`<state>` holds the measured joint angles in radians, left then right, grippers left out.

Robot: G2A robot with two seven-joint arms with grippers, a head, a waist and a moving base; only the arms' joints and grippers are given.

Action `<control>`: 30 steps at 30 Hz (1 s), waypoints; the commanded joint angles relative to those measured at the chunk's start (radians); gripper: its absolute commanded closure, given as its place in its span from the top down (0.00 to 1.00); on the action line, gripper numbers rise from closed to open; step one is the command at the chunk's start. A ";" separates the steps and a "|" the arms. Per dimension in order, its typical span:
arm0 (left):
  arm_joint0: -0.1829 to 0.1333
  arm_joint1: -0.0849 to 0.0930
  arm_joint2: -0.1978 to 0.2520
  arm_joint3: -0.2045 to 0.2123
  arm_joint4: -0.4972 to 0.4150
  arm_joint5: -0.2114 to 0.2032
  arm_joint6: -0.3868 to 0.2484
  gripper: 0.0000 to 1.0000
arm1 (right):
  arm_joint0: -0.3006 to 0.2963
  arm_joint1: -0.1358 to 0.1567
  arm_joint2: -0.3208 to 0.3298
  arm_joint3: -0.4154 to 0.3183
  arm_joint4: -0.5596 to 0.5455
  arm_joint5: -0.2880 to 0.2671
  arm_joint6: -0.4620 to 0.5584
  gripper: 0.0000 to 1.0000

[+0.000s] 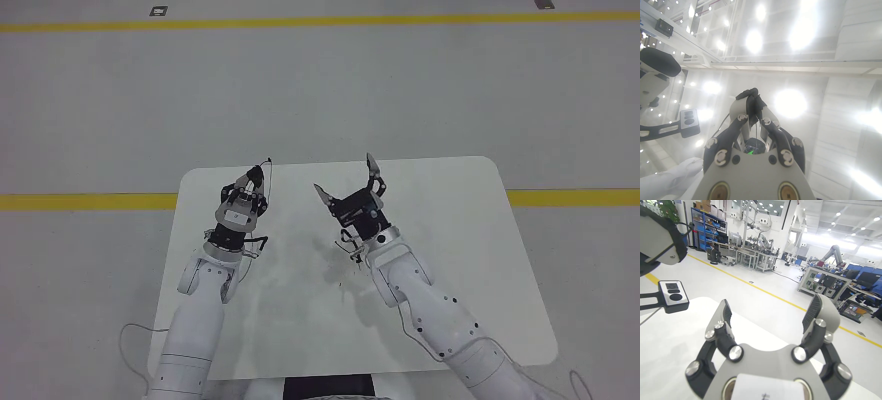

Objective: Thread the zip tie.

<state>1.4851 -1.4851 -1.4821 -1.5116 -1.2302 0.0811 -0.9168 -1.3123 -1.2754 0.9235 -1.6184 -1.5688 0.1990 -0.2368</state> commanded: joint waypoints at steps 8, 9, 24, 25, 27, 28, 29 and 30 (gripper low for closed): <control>0.000 0.000 0.000 0.000 0.000 0.000 0.000 0.00 | -0.101 0.027 0.173 -0.125 0.066 -0.075 0.001 1.00; 0.000 0.000 0.000 0.000 0.000 0.000 0.000 0.00 | -0.117 0.030 0.191 -0.148 0.073 -0.094 0.005 1.00; 0.000 0.000 0.000 0.000 0.000 0.000 0.000 0.00 | -0.130 0.033 0.204 -0.166 0.080 -0.112 0.008 1.00; 0.000 0.000 0.000 0.000 0.000 0.000 0.000 0.00 | -0.130 0.033 0.204 -0.166 0.080 -0.112 0.008 1.00; 0.000 0.000 0.000 0.000 0.000 0.000 0.000 0.00 | -0.130 0.033 0.204 -0.166 0.080 -0.112 0.008 1.00; 0.000 0.000 0.000 0.000 0.000 0.000 0.000 0.00 | -0.130 0.033 0.204 -0.166 0.080 -0.112 0.008 1.00; 0.000 0.000 0.000 0.000 0.000 0.000 0.000 0.00 | -0.130 0.033 0.204 -0.166 0.080 -0.112 0.008 1.00; 0.000 0.000 0.000 0.000 0.000 0.000 0.000 0.00 | -0.130 0.033 0.204 -0.166 0.080 -0.112 0.008 1.00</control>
<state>1.4851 -1.4851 -1.4821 -1.5116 -1.2302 0.0811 -0.9168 -1.4418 -1.2425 1.1277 -1.7848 -1.4884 0.0868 -0.2288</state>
